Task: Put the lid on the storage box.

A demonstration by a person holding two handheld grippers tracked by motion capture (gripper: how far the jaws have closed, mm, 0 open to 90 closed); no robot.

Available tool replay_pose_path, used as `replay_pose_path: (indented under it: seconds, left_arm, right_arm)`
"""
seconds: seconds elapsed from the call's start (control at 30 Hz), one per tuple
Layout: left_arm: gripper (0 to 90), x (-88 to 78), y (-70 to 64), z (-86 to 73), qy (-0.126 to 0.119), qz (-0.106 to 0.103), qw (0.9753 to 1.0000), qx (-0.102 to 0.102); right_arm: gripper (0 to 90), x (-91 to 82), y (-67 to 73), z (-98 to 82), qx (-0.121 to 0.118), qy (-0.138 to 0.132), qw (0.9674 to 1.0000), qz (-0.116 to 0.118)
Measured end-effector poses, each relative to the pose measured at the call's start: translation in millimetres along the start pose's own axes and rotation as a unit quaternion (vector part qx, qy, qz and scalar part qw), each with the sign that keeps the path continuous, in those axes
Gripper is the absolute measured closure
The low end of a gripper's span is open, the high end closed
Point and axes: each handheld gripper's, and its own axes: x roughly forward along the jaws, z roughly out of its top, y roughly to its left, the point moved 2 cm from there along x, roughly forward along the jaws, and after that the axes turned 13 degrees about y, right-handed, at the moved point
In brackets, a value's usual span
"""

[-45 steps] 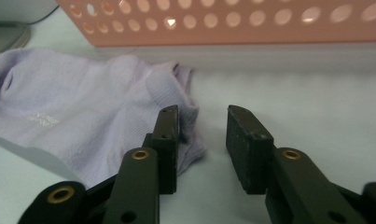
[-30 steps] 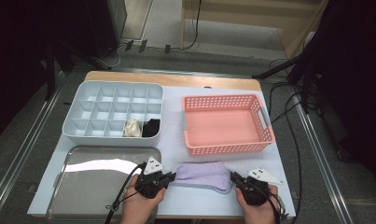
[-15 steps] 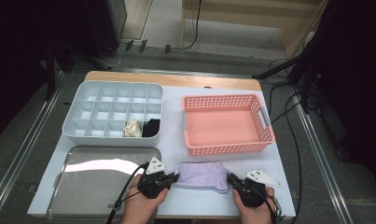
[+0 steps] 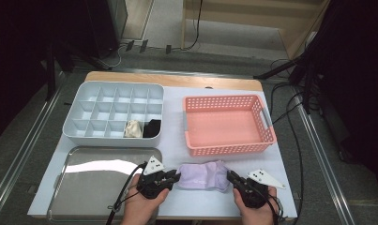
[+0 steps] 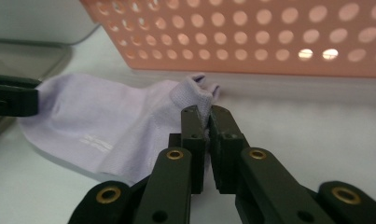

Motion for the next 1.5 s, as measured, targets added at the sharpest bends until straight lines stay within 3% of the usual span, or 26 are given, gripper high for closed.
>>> replay_pose_path:
  seconds: [0.17,0.2,0.27,0.37,0.47,0.57,0.73,0.87,0.97,1.03,1.23,1.43,1.5]
  left_arm:
    - [87.4,2.4,-2.8,-0.9,0.005,-0.005,1.0,0.005]
    - [85.4,2.4,-2.8,-0.8,0.004,-0.002,1.0,0.002]
    - [71.3,0.4,-1.3,0.1,-0.008,0.011,0.9999,-0.008]
    - [63.8,-6.9,1.6,2.4,-0.029,0.008,0.9994,-0.015]
    - [65.4,-11.0,0.6,4.1,-0.047,0.007,0.9988,-0.014]
    - [71.1,-9.8,-5.4,6.3,-0.049,0.006,0.9988,-0.005]
    - [80.7,3.4,-20.9,12.1,-0.03,-0.011,0.9994,0.014]
    - [83.5,18.5,-27.1,16.4,-0.007,-0.015,0.9998,0.01]
    - [86.2,30.9,-27.7,17.2,0.023,-0.002,0.9997,0.002]
    - [87.7,34.7,-28.3,18.2,0.038,-0.004,0.9992,-0.002]
    - [83.5,35.6,-37.9,23.9,0.026,-0.011,0.9996,0.003]
    - [85.1,43.8,-36.6,26.9,0.051,0.001,0.9987,0.002]
    - [83.8,41.7,-37.6,27.0,0.048,-0.002,0.9989,0.003]
  right_arm:
    - [86.2,-2.5,14.6,5.3,-0.017,-0.011,0.9998,0.004]
    - [86.2,-2.8,17.1,6.7,-0.022,-0.011,0.9997,0.003]
    - [86.1,-3.3,18.9,8.4,-0.027,-0.011,0.9996,-0.003]
    - [85.9,-2.3,12.7,6.8,-0.023,-0.001,0.9997,-0.008]
    - [85.7,-0.4,1.8,3.2,-0.01,0.01,0.9998,-0.013]
    - [85.6,3.2,-7.4,0.0,0.002,0.022,0.9996,-0.02]
    - [85.3,7.8,-10.8,-1.6,0.005,0.03,0.9993,-0.02]
    - [85.2,4.3,-4.1,1.7,-0.004,0.012,0.9999,-0.001]
    - [85.2,2.3,1.0,4.1,-0.003,0.006,0.9999,0.014]
    - [85.2,1.5,4.2,5.6,0.0,0.002,0.9996,0.027]
    - [85.2,1.1,20.8,9.9,-0.022,0.0,0.9987,0.047]
    - [85.2,6.2,36.8,12.4,-0.039,0.001,0.9973,0.062]
    - [85.2,8.2,43.1,13.5,-0.046,0.003,0.9967,0.067]
